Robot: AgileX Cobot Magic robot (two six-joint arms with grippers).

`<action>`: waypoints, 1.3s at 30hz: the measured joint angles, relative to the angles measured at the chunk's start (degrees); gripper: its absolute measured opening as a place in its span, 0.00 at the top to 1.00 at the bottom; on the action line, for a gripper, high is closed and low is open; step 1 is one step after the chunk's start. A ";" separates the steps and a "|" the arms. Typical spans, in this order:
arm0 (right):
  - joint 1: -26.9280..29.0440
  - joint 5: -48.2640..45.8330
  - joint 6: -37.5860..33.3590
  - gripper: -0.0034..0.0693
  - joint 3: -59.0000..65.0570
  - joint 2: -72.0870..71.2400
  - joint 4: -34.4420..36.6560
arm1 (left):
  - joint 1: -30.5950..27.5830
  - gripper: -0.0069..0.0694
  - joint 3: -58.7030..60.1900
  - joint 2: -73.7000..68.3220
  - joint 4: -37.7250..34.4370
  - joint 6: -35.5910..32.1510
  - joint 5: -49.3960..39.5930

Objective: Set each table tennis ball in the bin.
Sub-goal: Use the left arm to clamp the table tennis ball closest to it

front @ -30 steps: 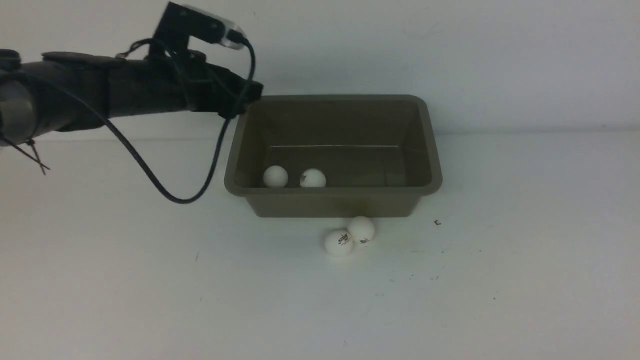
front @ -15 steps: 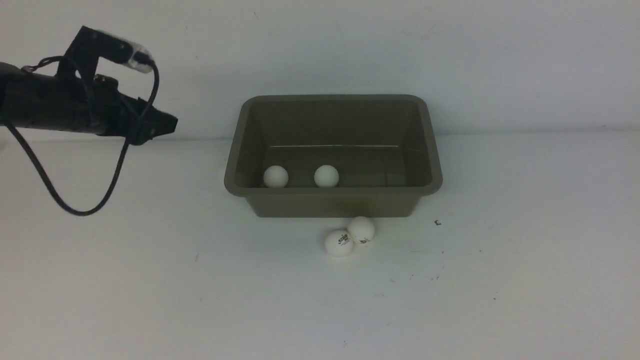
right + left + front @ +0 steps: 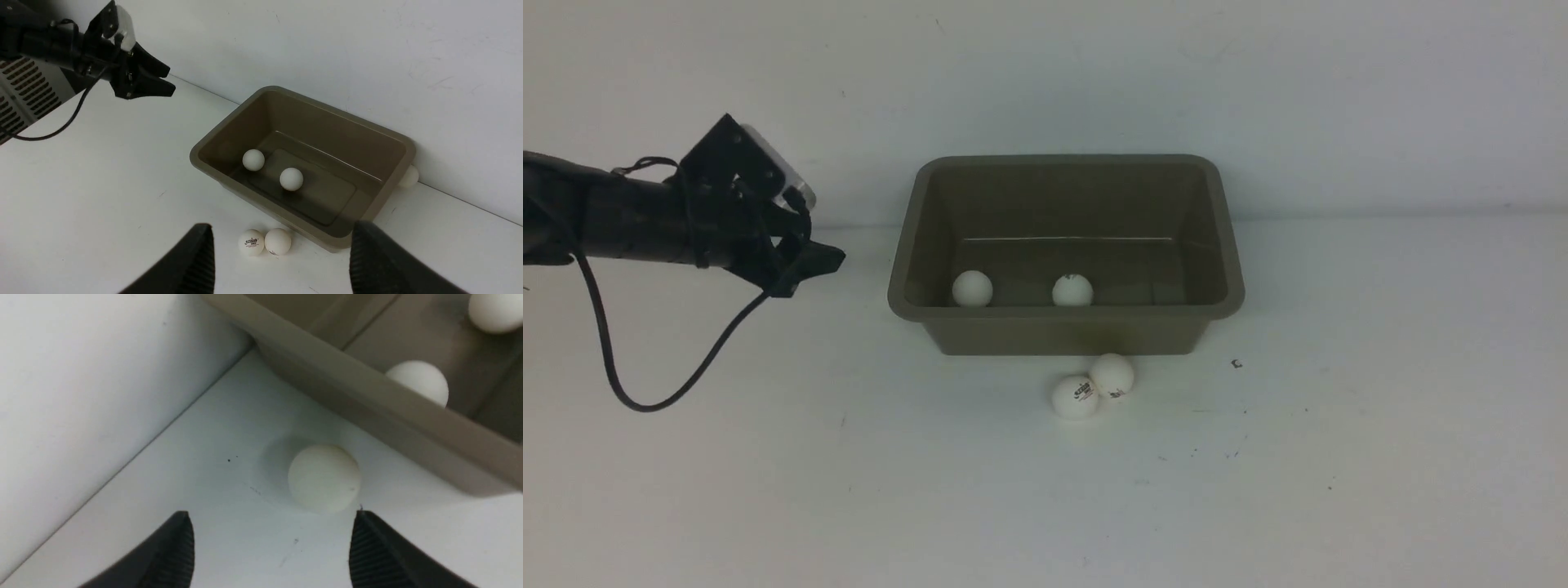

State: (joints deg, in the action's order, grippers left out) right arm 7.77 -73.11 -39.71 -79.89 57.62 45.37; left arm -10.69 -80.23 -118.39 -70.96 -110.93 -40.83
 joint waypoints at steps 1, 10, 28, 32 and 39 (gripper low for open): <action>0.00 0.00 0.07 0.39 0.00 0.00 0.00 | 0.00 0.31 -0.15 -0.56 -0.51 -0.54 -0.51; 0.00 0.00 0.80 0.39 0.00 0.00 0.00 | 1.77 0.31 -2.89 -5.89 -1.70 -1.50 -5.46; 0.00 0.00 0.85 0.39 0.05 0.00 0.00 | 7.97 0.37 -6.72 -11.41 -4.48 -1.74 8.32; 0.00 0.00 0.85 0.39 0.05 0.00 0.00 | 7.97 0.47 -6.72 -11.41 -4.79 -1.74 8.38; 0.00 0.00 0.85 0.39 0.05 0.00 0.00 | 7.97 0.47 -6.72 -10.80 -3.80 -1.30 7.15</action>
State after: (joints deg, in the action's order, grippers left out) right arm 7.77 -73.11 -38.86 -79.85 57.62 45.37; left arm -2.71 -86.95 -129.19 -74.75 -112.24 -33.68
